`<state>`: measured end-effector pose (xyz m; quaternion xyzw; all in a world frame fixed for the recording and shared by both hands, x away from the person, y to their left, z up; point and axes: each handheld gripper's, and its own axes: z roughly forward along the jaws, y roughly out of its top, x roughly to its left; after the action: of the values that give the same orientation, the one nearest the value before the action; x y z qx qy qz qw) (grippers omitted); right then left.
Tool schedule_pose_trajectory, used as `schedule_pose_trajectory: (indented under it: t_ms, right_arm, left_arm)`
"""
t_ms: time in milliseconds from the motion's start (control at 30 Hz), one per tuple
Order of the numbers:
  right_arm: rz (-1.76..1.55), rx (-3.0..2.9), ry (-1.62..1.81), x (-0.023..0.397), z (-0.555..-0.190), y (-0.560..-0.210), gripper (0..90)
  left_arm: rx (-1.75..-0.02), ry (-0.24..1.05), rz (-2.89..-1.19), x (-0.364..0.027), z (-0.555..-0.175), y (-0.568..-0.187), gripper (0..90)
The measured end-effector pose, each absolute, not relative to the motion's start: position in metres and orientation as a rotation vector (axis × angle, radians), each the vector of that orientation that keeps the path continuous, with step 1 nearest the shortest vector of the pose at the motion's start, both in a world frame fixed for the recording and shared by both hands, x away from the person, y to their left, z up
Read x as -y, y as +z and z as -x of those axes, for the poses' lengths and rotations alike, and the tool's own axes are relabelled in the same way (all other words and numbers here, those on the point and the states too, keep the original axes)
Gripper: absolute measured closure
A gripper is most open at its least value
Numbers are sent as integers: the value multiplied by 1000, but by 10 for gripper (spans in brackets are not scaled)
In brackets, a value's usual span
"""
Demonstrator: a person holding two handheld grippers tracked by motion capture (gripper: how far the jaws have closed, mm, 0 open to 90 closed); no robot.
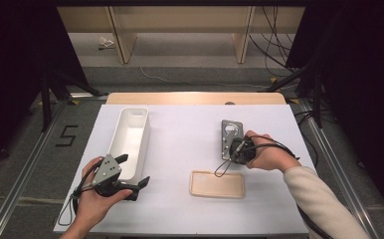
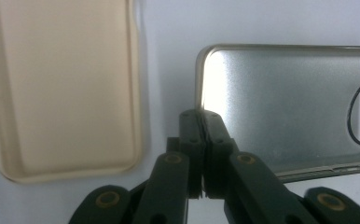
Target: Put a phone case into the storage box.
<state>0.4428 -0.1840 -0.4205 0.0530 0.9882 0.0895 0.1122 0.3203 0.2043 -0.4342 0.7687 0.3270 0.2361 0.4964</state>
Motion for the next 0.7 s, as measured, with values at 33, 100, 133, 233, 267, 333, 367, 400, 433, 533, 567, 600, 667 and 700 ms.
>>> schedule_pose_trajectory:
  t_ms: [33,100,133,233,267,333,367,400,433,533,567,600,667,700]
  right_arm:
    - [-168,-2890,295,185,-442,-419,890]
    - [-181,-2875,342,188,-440,-417,891]
    - [-195,-2866,394,190,-439,-416,891]
    - [-252,-2843,512,195,-436,-414,891]
    - [-271,-2839,549,197,-435,-413,891]
    - [-298,-2817,616,201,-433,-413,891]
    - [-321,-2798,682,204,-432,-414,891]
    - [-321,-2798,682,204,-432,-414,891]
    - [-342,-2790,720,206,-432,-415,891]
    - [-383,-2771,803,210,-431,-416,891]
    - [-399,-2759,836,212,-430,-417,891]
    - [-409,-2753,860,213,-430,-418,891]
    - [-436,-2743,909,214,-429,-419,891]
    - [-448,-2736,944,216,-428,-420,891]
  left_arm:
    - [-792,573,-1862,-204,-320,-434,0]
    - [-793,573,-1862,-204,-320,-434,0]
    - [-793,573,-1862,-204,-320,-434,0]
    - [-792,574,-1861,-204,-320,-434,0]
    - [-792,574,-1861,-204,-320,-434,0]
    - [-794,574,-1860,-204,-321,-434,0]
    - [-795,575,-1861,-204,-321,-434,0]
    - [-794,575,-1861,-204,-320,-434,0]
    - [-795,575,-1859,-204,-320,-434,0]
    - [-797,577,-1860,-204,-321,-434,0]
    - [-797,577,-1859,-204,-321,-434,0]
    - [-797,577,-1859,-204,-321,-434,0]
    - [-798,580,-1859,-204,-321,-434,0]
    - [-797,579,-1858,-205,-320,-434,0]
